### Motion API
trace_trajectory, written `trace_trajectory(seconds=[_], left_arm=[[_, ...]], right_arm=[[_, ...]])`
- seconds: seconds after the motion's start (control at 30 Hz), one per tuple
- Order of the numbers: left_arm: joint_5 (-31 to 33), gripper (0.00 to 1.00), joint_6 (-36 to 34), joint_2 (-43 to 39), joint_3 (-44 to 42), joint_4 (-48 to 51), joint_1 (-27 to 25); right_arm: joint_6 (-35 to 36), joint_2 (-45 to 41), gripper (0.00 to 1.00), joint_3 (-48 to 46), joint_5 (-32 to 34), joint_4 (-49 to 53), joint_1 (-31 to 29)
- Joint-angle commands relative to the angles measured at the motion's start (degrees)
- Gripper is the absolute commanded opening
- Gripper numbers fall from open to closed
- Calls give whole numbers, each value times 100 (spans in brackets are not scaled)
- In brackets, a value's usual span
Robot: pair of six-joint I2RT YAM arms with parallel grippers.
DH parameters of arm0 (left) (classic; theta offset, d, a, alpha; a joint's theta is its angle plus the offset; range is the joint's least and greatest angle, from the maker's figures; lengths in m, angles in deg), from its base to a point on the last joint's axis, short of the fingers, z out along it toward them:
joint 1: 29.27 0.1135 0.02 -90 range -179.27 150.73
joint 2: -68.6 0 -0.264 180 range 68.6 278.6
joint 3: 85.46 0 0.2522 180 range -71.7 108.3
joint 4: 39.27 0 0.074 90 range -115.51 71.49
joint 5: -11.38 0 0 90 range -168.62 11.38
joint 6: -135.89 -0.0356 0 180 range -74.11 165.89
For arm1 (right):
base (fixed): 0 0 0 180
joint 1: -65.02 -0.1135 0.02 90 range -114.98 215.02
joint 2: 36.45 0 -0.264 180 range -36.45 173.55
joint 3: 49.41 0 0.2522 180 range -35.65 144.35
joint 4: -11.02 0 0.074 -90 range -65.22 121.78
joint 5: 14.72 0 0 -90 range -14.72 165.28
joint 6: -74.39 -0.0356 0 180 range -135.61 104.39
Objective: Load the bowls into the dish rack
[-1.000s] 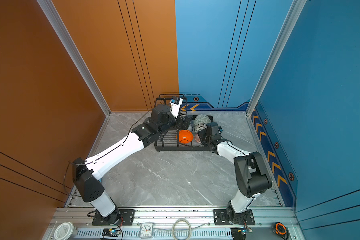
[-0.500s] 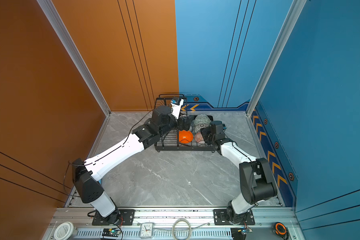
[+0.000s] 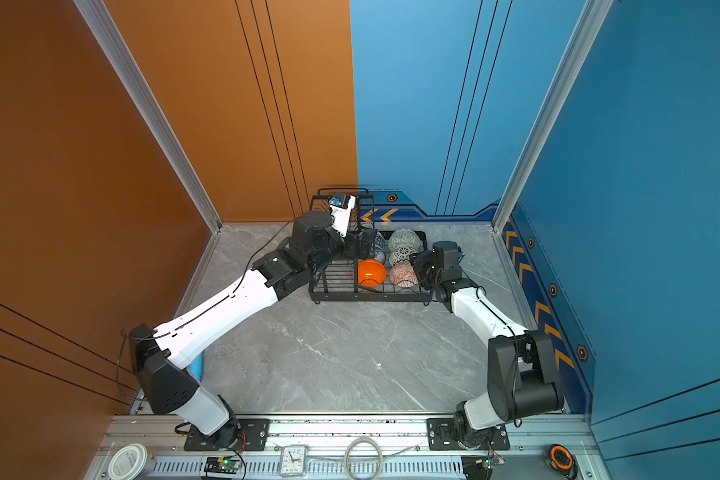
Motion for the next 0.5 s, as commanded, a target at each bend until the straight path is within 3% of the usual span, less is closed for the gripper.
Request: trace_trajectory(seconds=[0.0,0.17,0.27,0.47], left_arm=[[324,98,-88,-487,-258,59,301],[389,98,-121,-939,-607,354,762],[375,98,-123,-1170,-786,459,1063],[297,98,112,-1625,-1276,444,1826]], right_arm=[[259,-243,56,-23,-129,293,142],[365,-352,71,25,-98,437,263],[362,-416,84,43,-99,508,357],[386,-586,99,100,-89,684,664]])
